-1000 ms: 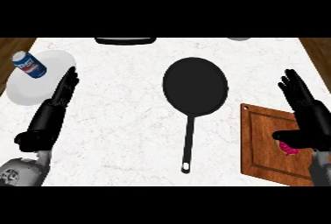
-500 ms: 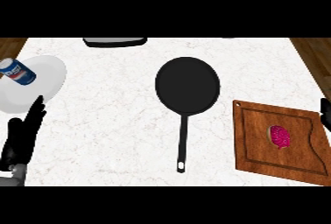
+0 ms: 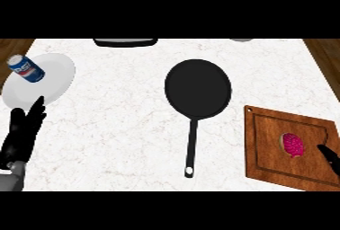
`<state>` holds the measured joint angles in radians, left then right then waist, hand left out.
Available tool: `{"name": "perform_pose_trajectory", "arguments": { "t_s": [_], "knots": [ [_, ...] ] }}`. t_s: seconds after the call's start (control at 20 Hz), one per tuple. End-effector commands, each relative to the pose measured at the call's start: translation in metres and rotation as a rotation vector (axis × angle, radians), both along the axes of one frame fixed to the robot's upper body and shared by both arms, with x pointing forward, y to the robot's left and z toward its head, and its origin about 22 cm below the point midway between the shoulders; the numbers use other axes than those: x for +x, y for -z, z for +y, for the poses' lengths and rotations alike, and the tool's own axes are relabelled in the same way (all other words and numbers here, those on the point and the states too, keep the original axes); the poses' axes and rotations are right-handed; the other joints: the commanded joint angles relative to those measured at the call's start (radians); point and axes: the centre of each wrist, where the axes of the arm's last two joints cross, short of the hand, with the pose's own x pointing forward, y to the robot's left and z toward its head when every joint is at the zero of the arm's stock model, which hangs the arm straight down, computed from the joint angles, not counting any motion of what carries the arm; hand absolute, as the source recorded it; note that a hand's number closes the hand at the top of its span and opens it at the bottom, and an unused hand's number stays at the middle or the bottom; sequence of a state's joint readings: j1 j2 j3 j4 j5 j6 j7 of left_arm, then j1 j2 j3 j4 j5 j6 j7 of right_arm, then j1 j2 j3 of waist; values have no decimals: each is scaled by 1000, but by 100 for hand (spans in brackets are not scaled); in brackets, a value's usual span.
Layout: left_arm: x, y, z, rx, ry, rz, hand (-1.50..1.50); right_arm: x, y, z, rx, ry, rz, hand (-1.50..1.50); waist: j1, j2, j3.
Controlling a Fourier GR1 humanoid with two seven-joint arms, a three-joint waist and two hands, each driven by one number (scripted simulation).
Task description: Pick the cupcake from the cutting board and place it in the pan
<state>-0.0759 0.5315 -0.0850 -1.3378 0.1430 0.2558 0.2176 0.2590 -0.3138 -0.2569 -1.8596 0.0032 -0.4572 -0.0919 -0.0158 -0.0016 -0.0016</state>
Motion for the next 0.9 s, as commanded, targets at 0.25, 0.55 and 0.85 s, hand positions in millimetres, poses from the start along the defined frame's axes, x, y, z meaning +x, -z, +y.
{"name": "perform_pose_trajectory", "arguments": {
  "t_s": [0.25, 0.55, 0.85],
  "knots": [
    [3, -4, 9, 10, 19, 3, 0, -8, -53, -17, -264, 20, 560, -150, 31, 10, -5],
    [18, -6, -13, 3, 24, -6, 0, 17, -93, 11, -351, -4, 875, -150, 44, 12, -4],
    [10, -1, -11, -4, 39, -9, 0, 61, -99, 25, -399, -31, 1095, -150, 57, 8, 0]
  ]
}}
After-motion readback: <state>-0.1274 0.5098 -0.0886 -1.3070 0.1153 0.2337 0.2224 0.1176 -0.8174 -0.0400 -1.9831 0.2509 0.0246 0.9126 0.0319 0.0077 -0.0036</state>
